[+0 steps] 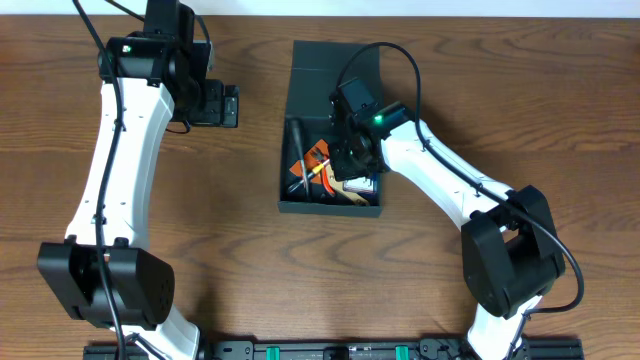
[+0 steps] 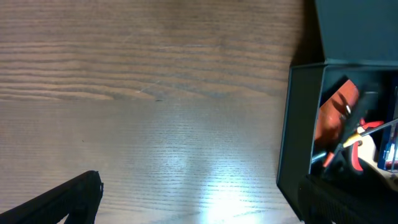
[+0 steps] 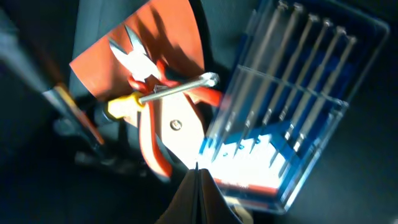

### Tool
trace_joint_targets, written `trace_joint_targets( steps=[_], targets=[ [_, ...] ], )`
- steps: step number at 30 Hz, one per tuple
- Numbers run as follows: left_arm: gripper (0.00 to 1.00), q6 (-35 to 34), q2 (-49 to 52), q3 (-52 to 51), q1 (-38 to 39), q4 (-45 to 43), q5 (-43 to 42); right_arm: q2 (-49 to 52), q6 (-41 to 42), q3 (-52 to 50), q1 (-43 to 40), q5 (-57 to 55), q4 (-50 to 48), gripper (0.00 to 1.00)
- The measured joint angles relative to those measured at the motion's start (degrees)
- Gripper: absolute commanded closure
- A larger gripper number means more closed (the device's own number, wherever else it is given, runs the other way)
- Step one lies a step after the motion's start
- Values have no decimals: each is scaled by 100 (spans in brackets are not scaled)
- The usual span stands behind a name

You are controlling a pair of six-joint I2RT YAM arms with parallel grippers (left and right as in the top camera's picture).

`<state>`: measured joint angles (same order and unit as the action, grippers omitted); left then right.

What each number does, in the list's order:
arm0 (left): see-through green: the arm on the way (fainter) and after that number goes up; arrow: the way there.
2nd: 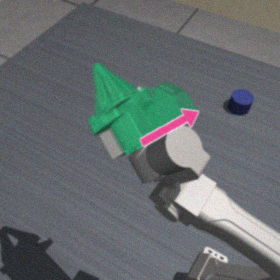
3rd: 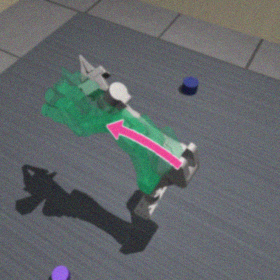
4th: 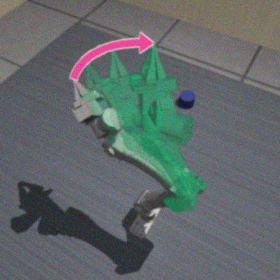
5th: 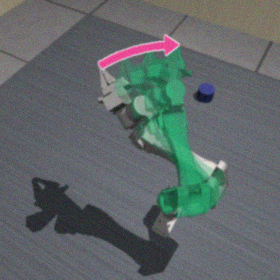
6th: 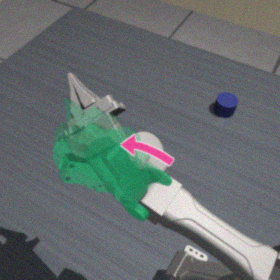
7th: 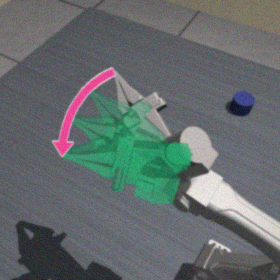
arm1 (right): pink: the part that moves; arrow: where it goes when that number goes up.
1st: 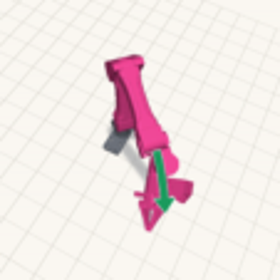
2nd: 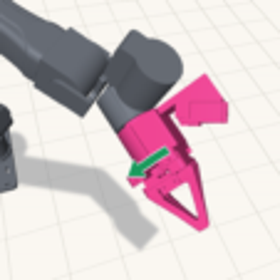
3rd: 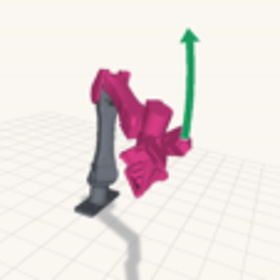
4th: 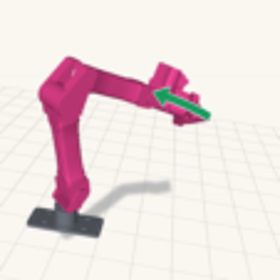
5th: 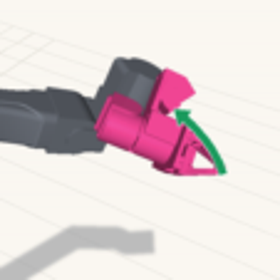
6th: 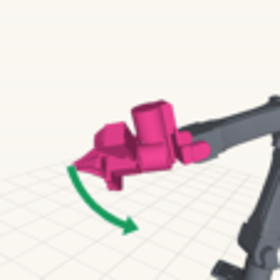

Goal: Pack container

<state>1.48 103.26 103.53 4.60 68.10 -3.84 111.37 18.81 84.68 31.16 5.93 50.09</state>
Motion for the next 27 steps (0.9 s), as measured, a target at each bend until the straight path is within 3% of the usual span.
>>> trace_joint_targets(
  steps=[6, 12, 17, 27],
  targets=[
    [1, 0, 0, 0, 0, -72, 0, -262, -149, 955, 0, -157, 664, 99],
    [1, 0, 0, 0, 0, -313, 0, -1182, -632, 1996, 92, 219, 1139, 99],
    [1, 0, 0, 0, 0, -367, 7, -1547, -1082, 2133, 514, 828, 1239, 99],
    [1, 2, 0, 0, -13, -404, 280, -1016, -1484, 2127, 1051, 1113, 1034, 99]
  ],
)
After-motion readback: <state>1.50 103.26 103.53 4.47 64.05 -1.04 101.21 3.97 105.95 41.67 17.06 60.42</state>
